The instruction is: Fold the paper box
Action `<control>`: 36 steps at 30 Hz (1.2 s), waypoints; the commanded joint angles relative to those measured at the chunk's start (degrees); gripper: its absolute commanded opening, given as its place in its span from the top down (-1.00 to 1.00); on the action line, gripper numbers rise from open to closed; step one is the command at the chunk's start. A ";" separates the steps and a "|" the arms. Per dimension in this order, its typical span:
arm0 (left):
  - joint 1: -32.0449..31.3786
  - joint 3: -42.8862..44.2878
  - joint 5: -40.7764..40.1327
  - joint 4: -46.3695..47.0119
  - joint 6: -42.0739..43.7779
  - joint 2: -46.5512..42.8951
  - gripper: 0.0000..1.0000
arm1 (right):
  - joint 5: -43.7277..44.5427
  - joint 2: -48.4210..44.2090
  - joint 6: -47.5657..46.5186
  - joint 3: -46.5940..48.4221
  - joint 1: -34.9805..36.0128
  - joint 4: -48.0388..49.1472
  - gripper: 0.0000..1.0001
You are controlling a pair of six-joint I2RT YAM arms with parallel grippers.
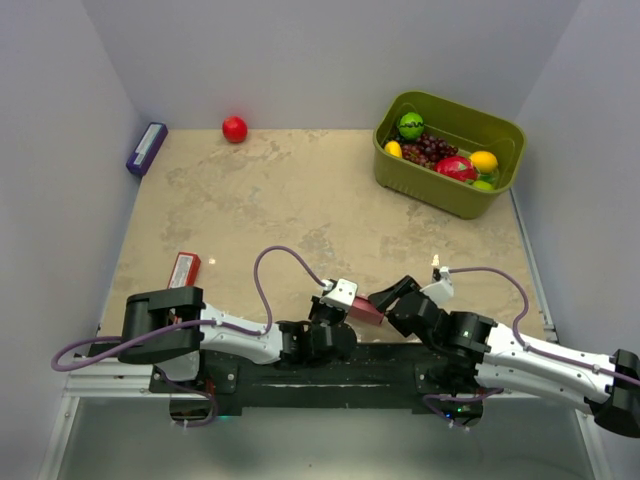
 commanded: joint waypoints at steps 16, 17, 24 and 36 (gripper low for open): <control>-3.10 0.59 14.50 -16.21 -4.54 6.92 1.00 | 1.82 2.89 7.26 -3.44 1.77 3.29 0.59; -3.18 0.68 14.41 -16.21 -4.72 7.01 1.00 | 2.18 3.16 7.88 -3.44 2.39 3.11 0.60; -3.98 1.64 13.35 -19.54 -5.86 6.74 1.00 | 5.43 5.44 11.31 -2.65 4.68 1.18 0.82; -5.56 3.40 12.82 -22.36 -7.35 5.87 0.89 | 7.54 9.48 13.25 -2.03 5.29 1.53 0.83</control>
